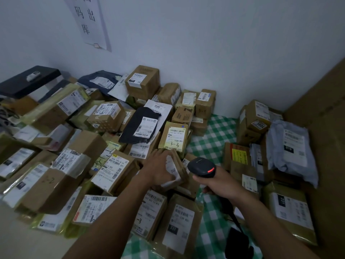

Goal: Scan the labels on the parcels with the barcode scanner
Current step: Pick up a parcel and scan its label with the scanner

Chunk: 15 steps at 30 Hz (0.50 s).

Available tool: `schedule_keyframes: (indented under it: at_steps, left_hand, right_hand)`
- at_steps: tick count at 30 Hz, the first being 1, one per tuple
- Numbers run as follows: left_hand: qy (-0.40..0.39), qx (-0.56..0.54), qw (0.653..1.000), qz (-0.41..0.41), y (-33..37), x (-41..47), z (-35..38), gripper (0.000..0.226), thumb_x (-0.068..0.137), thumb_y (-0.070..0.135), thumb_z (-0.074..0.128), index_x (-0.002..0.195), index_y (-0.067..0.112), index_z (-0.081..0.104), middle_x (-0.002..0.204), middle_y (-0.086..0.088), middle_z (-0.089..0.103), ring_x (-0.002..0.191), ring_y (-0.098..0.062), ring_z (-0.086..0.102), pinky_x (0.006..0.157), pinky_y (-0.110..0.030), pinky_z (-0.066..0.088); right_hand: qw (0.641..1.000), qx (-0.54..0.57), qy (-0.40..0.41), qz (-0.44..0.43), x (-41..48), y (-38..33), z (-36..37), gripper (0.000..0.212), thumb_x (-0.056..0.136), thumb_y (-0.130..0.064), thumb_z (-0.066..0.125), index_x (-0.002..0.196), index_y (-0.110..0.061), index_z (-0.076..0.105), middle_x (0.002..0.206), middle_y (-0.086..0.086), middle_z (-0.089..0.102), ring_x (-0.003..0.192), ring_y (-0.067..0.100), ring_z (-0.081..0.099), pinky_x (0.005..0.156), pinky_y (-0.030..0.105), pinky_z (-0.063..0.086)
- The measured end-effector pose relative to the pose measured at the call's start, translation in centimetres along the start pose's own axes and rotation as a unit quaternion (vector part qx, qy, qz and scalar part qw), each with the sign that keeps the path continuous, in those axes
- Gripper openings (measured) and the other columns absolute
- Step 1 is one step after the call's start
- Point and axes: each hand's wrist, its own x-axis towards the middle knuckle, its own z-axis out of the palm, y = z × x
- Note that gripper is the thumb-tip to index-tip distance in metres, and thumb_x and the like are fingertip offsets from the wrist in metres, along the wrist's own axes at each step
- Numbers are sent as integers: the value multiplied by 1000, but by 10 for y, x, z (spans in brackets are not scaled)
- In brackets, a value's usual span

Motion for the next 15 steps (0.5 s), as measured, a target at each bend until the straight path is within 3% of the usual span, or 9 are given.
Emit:
schedule_keyframes:
  at_steps: [3, 5, 8, 10, 15]
  left_hand:
    - [-57, -38, 997, -38, -2, 9, -6, 112, 54, 58, 85, 146, 43, 23, 140, 5, 52, 134, -25, 48, 110, -50, 45]
    - [-44, -54, 996, -51, 1, 5, -6, 112, 52, 57, 86, 143, 48, 21, 133, 4, 54, 125, -23, 54, 99, -48, 53]
    - [25, -77, 995, -61, 8, -5, -5, 104, 62, 68, 80, 147, 49, 23, 133, 1, 48, 125, -22, 50, 102, -48, 49]
    - [74, -51, 992, -92, 16, -13, -4, 99, 71, 72, 73, 151, 45, 22, 142, -8, 43, 134, -32, 43, 108, -52, 42]
    - [115, -24, 978, -172, 28, -15, 11, 96, 76, 82, 59, 151, 35, 22, 149, -18, 35, 142, -42, 29, 111, -62, 28]
  right_hand:
    - [1000, 0, 3, 8, -2, 2, 0, 26, 90, -32, 79, 105, -47, 65, 102, -6, 76, 73, 15, 74, 73, 34, 58]
    - [1000, 3, 6, 14, -3, 5, 0, 25, 89, -32, 80, 105, -46, 66, 99, -5, 77, 71, 15, 73, 71, 34, 56]
    - [1000, 10, 15, 23, -4, 10, -2, 27, 88, -31, 81, 110, -40, 69, 98, -6, 78, 69, 15, 74, 68, 33, 55]
    - [999, 14, 20, 28, -4, 11, -3, 28, 88, -31, 81, 111, -40, 68, 99, -6, 77, 69, 15, 74, 67, 31, 55]
    - [999, 8, 18, 28, -3, 10, -1, 27, 88, -31, 81, 108, -43, 67, 99, -7, 78, 70, 14, 74, 64, 27, 53]
